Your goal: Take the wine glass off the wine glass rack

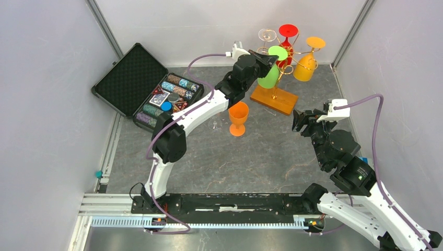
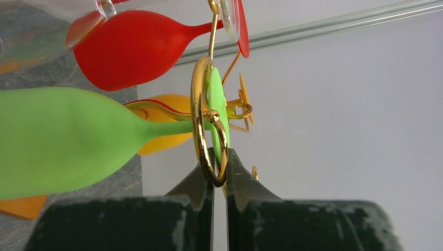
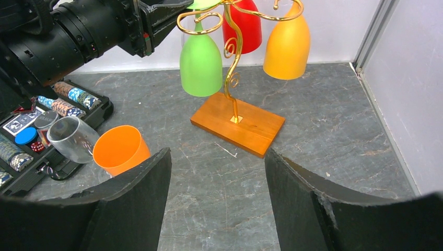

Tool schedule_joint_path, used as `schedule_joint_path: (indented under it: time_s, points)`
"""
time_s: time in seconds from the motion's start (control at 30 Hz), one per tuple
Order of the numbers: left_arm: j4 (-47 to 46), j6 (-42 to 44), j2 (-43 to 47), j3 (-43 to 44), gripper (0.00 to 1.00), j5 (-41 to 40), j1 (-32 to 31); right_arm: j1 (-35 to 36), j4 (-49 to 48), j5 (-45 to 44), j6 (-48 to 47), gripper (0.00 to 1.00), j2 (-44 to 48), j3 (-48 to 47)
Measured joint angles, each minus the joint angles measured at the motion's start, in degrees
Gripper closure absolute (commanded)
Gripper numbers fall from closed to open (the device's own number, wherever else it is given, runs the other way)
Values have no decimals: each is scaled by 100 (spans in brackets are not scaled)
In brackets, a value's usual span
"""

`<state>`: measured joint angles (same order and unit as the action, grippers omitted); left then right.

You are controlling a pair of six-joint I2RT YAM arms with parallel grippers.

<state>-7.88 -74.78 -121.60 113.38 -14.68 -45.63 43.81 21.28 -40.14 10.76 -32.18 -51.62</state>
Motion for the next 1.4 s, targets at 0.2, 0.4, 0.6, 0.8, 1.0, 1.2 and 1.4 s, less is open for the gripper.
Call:
schedule_joint_path:
  time_s: [0.2,0.4,0.6,0.8,1.0,1.2,1.4]
  points:
    - [184,-13,0,50,66,-188,-20,0,2,0,0,29,0,0]
    - [205,7,0,66,66,-481,-22,0,0,0,-2,29,0,0]
    - [173,160,0,66,68,-859,-127,0,0,0,-7,29,0,0]
    - [151,352,7,66,70,-1117,-341,0,0,-2,-9,29,0,2]
    - [133,457,13,66,89,-1314,-435,0,0,-4,-13,29,22,33]
    - [131,501,66,63,98,-1497,-439,0,0,-4,-15,29,31,50]
    - [76,535,131,26,98,-1580,-439,0,0,-13,-26,29,31,50]
